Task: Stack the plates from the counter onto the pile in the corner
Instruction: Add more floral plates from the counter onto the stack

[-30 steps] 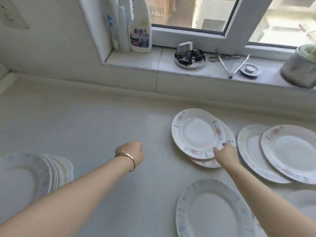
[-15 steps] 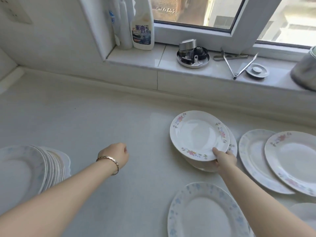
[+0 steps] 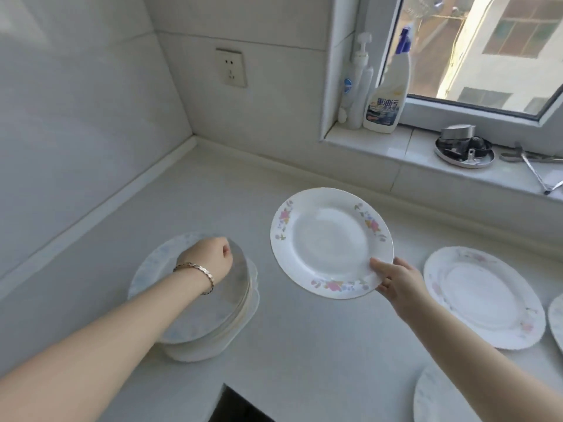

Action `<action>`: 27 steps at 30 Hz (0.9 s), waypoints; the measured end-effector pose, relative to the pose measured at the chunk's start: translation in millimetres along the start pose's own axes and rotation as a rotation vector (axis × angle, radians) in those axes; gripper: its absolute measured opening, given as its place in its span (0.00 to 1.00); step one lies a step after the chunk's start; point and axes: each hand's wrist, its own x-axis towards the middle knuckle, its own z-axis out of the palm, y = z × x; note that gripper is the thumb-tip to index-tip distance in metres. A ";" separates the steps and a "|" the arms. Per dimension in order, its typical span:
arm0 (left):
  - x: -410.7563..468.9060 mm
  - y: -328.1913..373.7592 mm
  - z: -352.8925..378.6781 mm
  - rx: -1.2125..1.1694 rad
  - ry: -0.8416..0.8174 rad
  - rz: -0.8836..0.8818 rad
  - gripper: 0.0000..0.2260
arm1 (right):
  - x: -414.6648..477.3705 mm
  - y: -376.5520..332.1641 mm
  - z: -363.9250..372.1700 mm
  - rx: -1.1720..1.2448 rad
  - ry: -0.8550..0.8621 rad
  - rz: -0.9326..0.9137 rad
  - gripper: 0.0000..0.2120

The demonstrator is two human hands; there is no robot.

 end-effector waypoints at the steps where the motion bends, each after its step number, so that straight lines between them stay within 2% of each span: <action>1: -2.6 -21.5 -5.0 0.000 0.026 -0.028 0.10 | -3.9 5.1 21.4 -0.037 -0.037 0.005 0.08; 4: -14.8 -80.4 -13.0 -0.010 0.068 -0.135 0.08 | -14.4 27.5 78.1 -0.131 -0.115 0.032 0.06; 8: -33.6 -137.6 -9.9 -0.053 0.049 -0.256 0.09 | -25.3 61.3 131.5 -0.224 -0.150 0.087 0.09; 12: -44.8 -168.5 -1.3 -0.072 0.022 -0.296 0.08 | -33.3 85.4 163.8 -0.307 -0.143 0.092 0.10; 15: -44.4 -178.6 4.3 -0.105 0.018 -0.305 0.09 | -37.9 93.8 180.1 -0.406 -0.135 0.026 0.09; 18: -40.3 -180.3 5.9 -0.113 0.008 -0.298 0.09 | -41.2 103.3 190.7 -0.819 -0.063 -0.127 0.10; 21: -34.7 -178.6 4.4 -0.119 0.000 -0.263 0.09 | -44.5 115.4 195.9 -1.173 -0.038 -0.233 0.17; 24: -29.5 -178.0 0.8 -0.132 -0.014 -0.235 0.06 | -45.2 116.6 204.5 -1.331 -0.001 -0.245 0.20; 27: -25.1 -175.3 -0.9 -0.133 -0.018 -0.213 0.09 | -40.8 112.8 210.7 -1.415 0.029 -0.258 0.21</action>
